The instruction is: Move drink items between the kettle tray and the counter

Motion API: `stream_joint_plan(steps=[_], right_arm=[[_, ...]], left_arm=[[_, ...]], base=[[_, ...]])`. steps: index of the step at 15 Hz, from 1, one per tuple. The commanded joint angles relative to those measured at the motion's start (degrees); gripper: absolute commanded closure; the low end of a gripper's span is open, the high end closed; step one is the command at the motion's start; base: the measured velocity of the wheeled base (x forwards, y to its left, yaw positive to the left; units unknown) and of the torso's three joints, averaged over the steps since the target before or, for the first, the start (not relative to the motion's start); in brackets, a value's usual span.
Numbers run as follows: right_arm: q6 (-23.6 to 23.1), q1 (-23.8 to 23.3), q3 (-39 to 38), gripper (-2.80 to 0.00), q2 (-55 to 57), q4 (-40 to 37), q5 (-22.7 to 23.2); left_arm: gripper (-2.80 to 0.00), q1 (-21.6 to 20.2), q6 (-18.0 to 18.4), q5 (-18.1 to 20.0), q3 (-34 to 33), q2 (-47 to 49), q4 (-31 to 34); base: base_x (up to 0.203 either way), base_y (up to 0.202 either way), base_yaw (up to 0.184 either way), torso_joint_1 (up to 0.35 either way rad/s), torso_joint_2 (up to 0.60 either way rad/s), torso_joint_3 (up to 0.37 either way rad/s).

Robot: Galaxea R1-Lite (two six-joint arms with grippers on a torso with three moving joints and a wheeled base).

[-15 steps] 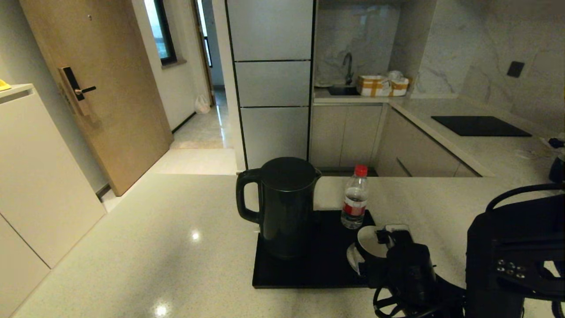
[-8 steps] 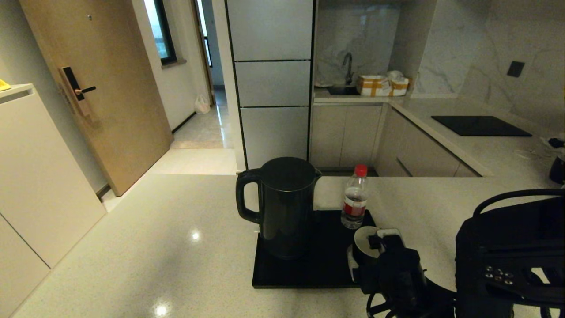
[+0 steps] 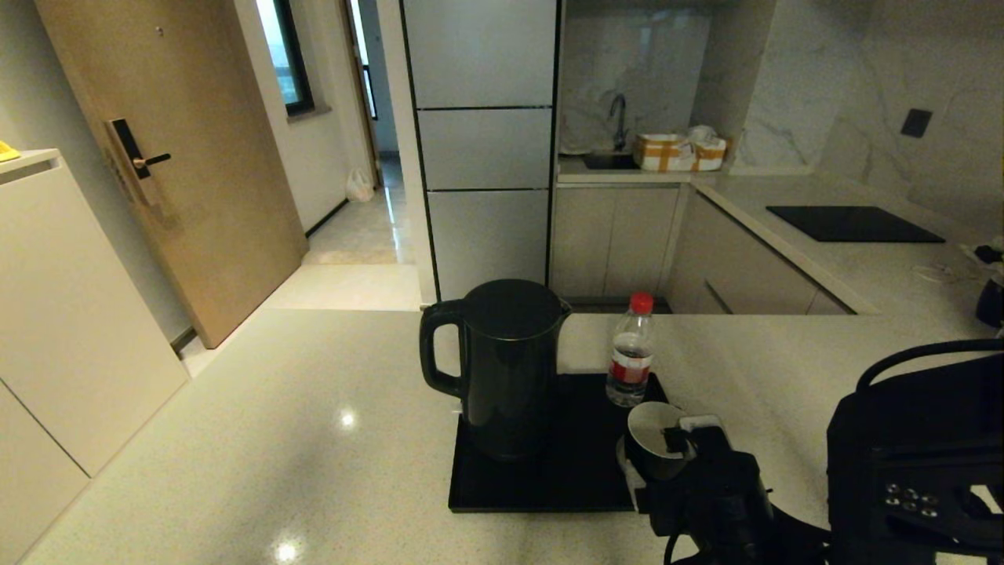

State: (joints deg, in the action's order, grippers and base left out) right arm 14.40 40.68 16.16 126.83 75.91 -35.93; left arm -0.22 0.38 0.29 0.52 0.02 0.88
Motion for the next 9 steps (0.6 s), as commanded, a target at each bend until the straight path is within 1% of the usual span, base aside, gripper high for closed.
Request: stream_joint_plan(steps=[1,5,9], right_arm=[[0.57,0.01,-2.5,-2.8,-1.8,0.55,-0.19],[1.97,0.45,-6.14,-2.8,-5.1,0.8,-0.19],[1.98,1.45,-8.2,-2.8,-10.57,0.24,-0.45]], left_arm=[[0.0,-0.04,-0.03,-0.02,0.0,-0.02,0.0],[0.0,-0.04,-0.03,-0.02,0.0,-0.02,0.0],[0.0,-0.04,-0.03,-0.02,0.0,-0.02,0.0]], base=[[0.0,0.0,0.0,0.0,0.0,0.0],[0.0,0.0,0.0,0.0,0.0,0.0],[0.0,0.0,0.0,0.0,0.0,0.0]])
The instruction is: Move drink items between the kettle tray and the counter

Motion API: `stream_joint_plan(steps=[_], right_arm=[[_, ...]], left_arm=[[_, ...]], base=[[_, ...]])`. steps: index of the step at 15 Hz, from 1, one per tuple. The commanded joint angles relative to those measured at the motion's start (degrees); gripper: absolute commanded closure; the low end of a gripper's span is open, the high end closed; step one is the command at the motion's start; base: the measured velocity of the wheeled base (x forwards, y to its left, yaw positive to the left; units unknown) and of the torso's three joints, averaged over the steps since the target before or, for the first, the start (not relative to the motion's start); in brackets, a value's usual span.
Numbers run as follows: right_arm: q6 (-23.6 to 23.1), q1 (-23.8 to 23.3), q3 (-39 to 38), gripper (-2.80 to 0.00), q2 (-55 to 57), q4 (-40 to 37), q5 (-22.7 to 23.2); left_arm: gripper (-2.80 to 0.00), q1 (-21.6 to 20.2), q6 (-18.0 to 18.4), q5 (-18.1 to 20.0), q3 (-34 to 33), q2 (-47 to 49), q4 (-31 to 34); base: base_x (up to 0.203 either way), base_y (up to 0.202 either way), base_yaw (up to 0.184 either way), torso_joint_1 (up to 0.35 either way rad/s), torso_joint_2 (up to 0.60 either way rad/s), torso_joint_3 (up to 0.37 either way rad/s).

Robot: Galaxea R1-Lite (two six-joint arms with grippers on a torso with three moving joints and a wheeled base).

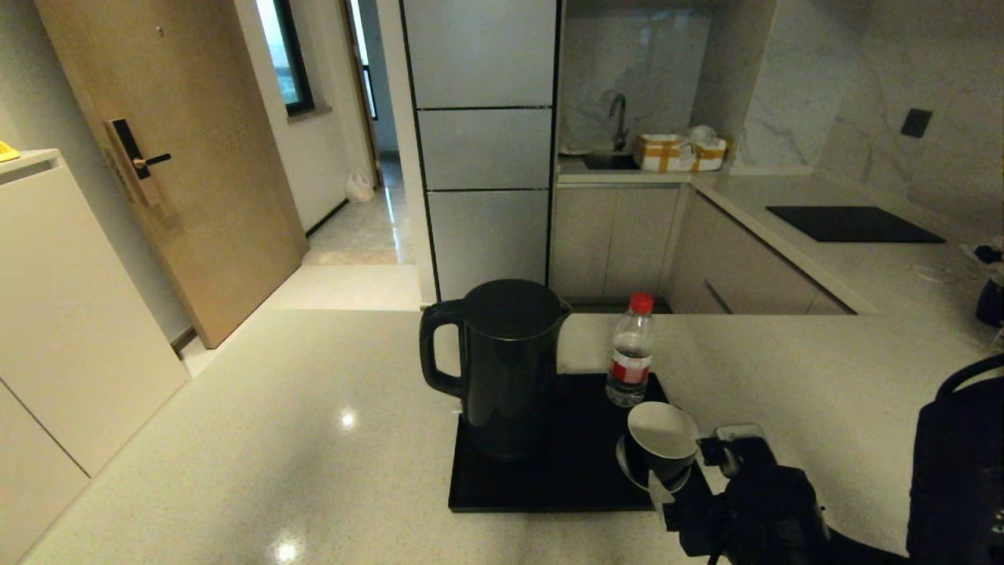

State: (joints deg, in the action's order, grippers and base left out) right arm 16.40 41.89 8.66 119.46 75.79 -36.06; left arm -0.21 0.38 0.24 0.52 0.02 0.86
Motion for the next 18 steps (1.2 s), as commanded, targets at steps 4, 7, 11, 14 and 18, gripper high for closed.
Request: stream_joint_plan(steps=[4,7,11,14,18], right_arm=[[-4.82,-1.54,-1.4,0.0,-20.01,-3.53,-5.13],[-9.67,-3.53,1.73,0.0,-38.03,-15.72,-10.88],[-14.27,-10.61,10.12,0.0,-59.64,-40.34,-19.19],[-22.84,-25.52,17.18,0.0,-81.86,-55.98,-22.83],[-32.13,-37.7,28.24,0.0,-106.42,-83.94,-16.93]], left_arm=[[0.0,-0.05,-0.02,0.02,0.0,-0.02,0.02],[0.0,-0.06,-0.02,0.02,0.0,-0.02,0.02],[0.0,-0.04,0.0,0.02,0.0,-0.02,0.02],[0.0,-0.01,0.06,0.02,0.0,-0.02,0.02],[0.0,-0.06,0.03,0.02,0.0,-0.02,0.02]], base=[[0.0,0.0,0.0,0.0,0.0,0.0],[0.0,0.0,0.0,0.0,0.0,0.0],[0.0,0.0,0.0,0.0,0.0,0.0],[0.0,0.0,0.0,0.0,0.0,0.0],[0.0,0.0,0.0,0.0,0.0,0.0]])
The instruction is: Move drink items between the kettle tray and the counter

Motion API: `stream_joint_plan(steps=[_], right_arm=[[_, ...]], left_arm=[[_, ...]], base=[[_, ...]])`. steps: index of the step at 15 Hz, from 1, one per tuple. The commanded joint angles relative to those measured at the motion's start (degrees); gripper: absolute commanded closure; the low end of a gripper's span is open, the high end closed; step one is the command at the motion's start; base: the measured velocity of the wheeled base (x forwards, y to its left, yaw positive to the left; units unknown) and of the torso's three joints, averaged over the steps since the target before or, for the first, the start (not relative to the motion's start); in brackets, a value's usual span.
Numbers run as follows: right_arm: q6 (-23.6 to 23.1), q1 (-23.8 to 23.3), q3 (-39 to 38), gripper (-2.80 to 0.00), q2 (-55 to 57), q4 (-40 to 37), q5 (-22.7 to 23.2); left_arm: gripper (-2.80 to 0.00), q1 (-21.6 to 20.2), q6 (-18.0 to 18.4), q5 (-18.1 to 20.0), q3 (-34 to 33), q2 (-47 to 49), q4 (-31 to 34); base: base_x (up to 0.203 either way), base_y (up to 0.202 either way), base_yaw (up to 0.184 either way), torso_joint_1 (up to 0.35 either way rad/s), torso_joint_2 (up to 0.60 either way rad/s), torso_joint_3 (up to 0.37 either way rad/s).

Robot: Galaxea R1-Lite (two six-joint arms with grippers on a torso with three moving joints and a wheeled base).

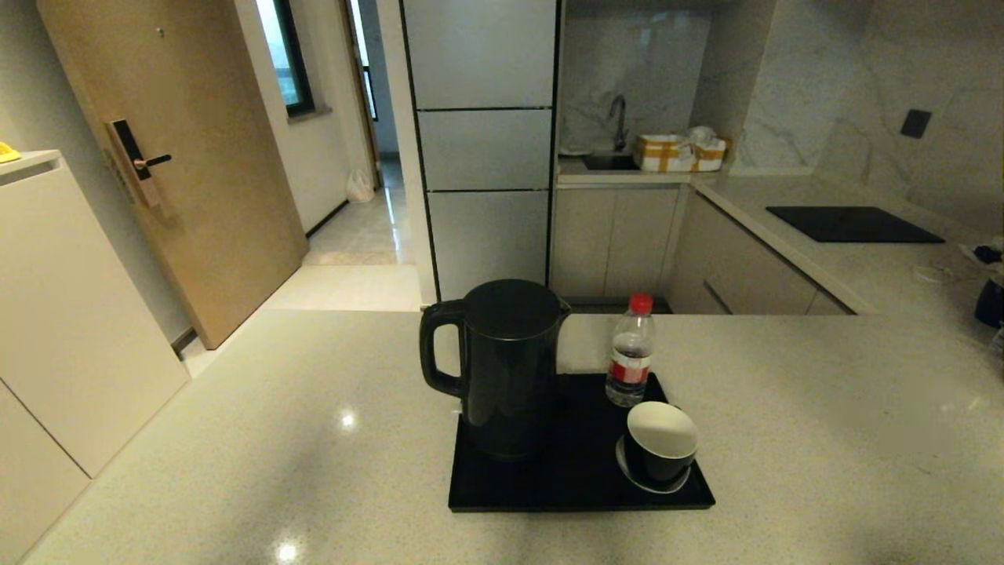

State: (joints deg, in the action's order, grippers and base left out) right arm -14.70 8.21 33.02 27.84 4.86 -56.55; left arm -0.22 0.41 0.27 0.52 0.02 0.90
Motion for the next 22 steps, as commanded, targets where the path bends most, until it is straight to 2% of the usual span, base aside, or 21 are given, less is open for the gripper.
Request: stream_joint_plan(steps=[1,3,4,6,8,9,10,12,13,15,17,19,22], right_arm=[[-1.18,-5.57,4.73,0.0,-19.16,-18.27,10.33],[-0.46,-7.09,1.46,0.0,-26.3,-23.31,25.94],[0.89,-7.42,-3.43,0.0,-27.59,-21.94,29.96],[3.22,-7.81,-17.98,0.0,-27.76,-13.48,40.31],[6.25,-8.06,-30.81,0.0,-27.85,-0.12,51.09],[8.98,-8.11,-33.78,0.0,-27.86,3.17,54.19],[11.22,-8.16,-34.47,0.0,-27.88,1.84,56.5],[14.87,-8.24,-29.82,0.0,-27.91,-9.6,58.92],[14.72,-8.25,-28.73,0.0,-27.91,-10.9,58.04],[12.06,-8.28,-32.53,0.0,-27.93,-2.77,56.87],[12.37,-8.29,-32.99,0.0,-27.93,-5.67,56.87],[15.05,-8.3,-33.02,0.0,-27.93,-5.39,56.29],[10.48,-8.3,-32.98,0.0,-27.93,-5.4,56.7]], left_arm=[[0.0,-0.04,0.02,0.0,0.0,-0.02,-0.02],[0.0,0.03,-0.06,0.0,0.0,-0.02,-0.11],[0.0,-0.03,0.01,0.0,0.0,-0.02,-0.08],[0.0,-0.04,0.02,0.0,0.0,-0.02,-0.11],[0.0,0.02,-0.04,0.0,0.0,-0.02,-0.11],[0.0,-0.04,-0.06,0.0,0.0,-0.02,-0.11],[0.0,0.04,0.02,0.0,0.0,-0.02,-0.11],[0.0,-0.04,-0.06,0.0,0.0,-0.02,-0.11],[0.0,-0.03,-0.03,0.0,0.0,-0.02,-0.11],[0.0,-0.04,0.02,0.0,0.0,-0.02,-0.11],[0.0,-0.02,-0.06,0.0,0.0,-0.02,-0.11],[0.0,-0.04,-0.06,0.0,0.0,-0.02,-0.11],[0.0,-0.04,-0.06,0.0,0.0,-0.02,-0.11]], base=[[0.0,0.0,0.0,0.0,0.0,0.0],[0.0,0.0,0.0,0.003,0.0,0.013],[0.0,0.0,0.0,0.0,0.0,0.0],[0.0,0.0,0.0,0.0,0.0,0.0],[0.0,0.0,0.0,0.0,0.0,0.0],[0.0,0.0,0.0,0.0,0.0,0.0],[0.0,0.0,0.0,0.0,0.0,0.0],[0.0,0.0,0.0,0.0,0.0,0.0],[0.0,0.0,0.0,0.0,0.0,0.0],[0.0,0.0,0.0,0.0,0.0,0.0],[0.0,0.0,0.0,0.0,0.0,0.0],[0.0,0.0,0.0,0.0,0.0,0.0],[0.0,0.0,0.0,0.0,0.0,0.0]])
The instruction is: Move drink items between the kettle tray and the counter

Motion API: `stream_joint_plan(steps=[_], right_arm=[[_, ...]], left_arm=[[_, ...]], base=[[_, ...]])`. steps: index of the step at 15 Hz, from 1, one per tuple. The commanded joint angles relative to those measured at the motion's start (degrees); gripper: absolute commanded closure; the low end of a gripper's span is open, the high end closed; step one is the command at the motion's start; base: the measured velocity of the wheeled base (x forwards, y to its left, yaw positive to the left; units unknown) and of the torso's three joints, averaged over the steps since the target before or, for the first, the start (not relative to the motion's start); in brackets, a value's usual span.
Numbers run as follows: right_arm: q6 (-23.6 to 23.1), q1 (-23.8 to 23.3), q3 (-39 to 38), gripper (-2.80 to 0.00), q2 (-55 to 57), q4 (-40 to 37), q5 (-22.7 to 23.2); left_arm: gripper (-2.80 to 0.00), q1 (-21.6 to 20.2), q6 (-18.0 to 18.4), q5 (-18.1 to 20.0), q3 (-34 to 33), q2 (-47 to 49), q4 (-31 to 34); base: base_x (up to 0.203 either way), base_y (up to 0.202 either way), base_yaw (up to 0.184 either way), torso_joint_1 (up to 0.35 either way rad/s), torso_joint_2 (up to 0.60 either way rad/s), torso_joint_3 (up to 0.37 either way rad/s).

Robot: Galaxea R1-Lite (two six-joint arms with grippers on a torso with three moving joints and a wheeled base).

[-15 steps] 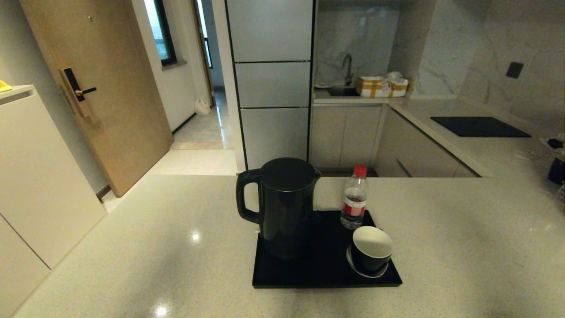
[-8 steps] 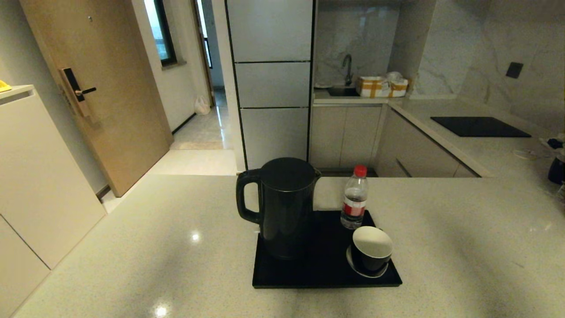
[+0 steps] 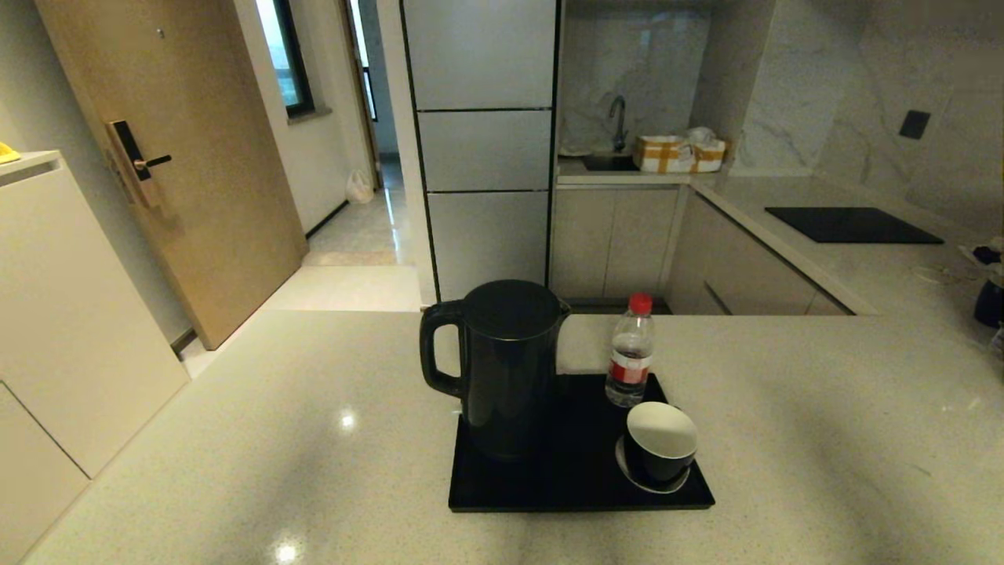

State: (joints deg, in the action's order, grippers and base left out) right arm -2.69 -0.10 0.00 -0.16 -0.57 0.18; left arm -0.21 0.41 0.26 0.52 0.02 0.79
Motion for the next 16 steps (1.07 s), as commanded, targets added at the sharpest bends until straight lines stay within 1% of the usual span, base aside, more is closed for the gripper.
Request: stream_joint_plan(steps=[1,4,16], right_arm=[[0.12,0.01,0.02,0.0,0.07,0.09,-0.09],[1.06,0.01,0.03,0.0,0.07,0.13,-0.26],[1.11,0.01,0.09,0.0,0.07,0.13,-0.26]], left_arm=[[0.0,0.03,-0.01,0.01,0.0,-0.02,0.0],[0.0,-0.01,-0.05,0.01,0.0,-0.02,0.0],[0.0,-0.06,-0.05,0.01,0.0,-0.02,0.0]], base=[[0.0,0.0,0.0,0.0,0.0,0.0],[0.0,0.0,0.0,0.0,0.0,0.0],[0.0,0.0,0.0,0.0,0.0,0.0]])
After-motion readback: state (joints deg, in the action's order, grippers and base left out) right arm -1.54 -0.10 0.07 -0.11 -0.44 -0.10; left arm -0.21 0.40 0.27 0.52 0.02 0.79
